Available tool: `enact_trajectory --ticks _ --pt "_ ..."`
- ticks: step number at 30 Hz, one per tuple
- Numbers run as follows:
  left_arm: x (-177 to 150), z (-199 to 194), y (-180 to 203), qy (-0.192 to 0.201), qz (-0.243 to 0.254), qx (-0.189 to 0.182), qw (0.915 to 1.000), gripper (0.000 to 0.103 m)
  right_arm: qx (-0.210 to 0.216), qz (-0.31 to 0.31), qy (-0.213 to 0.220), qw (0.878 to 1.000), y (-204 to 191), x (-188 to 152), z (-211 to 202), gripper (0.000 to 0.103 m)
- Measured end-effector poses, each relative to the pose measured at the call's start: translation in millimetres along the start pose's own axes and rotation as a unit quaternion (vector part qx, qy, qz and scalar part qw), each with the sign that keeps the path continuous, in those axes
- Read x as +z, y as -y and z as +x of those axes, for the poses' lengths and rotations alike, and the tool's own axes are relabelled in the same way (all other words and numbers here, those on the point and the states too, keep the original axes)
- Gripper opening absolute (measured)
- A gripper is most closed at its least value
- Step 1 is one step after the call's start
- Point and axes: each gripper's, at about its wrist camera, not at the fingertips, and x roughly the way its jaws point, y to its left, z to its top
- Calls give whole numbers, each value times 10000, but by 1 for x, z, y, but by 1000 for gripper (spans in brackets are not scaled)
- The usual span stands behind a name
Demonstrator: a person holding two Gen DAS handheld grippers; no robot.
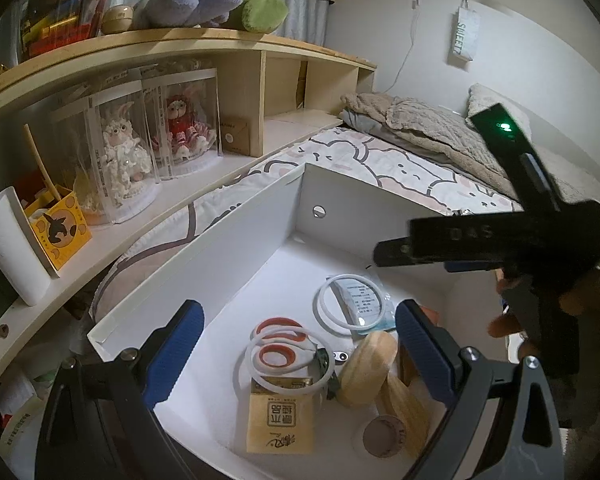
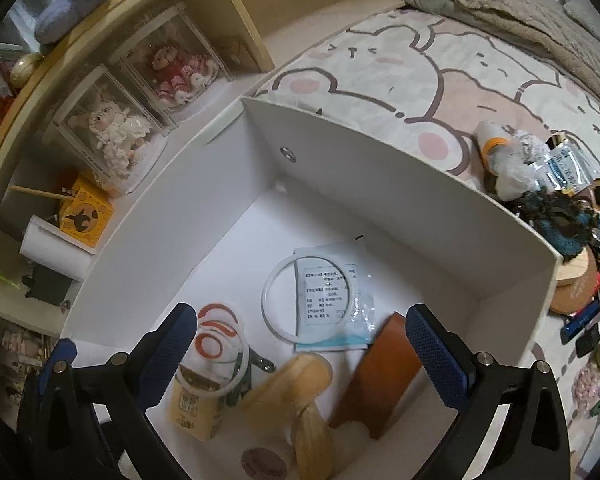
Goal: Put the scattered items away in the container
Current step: 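Open the right gripper to drop the white ring into the box, then withdraw the right tool from the box back over the items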
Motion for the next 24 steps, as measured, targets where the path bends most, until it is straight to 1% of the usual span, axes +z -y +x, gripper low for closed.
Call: enact_trajectory --ticks 4,14,24 --pt "0 -3 2 15 26 7 10000 97 -67 -63 218 9997 6 -7 -17 103" --pt "3 -11 8 72 70 -9 9999 97 -169 -337 968 9946 7 -35 -67 103" --pt "4 -18 18 121 134 -103 9998 97 -626 -659 1764 9801 10 -78 -107 103"
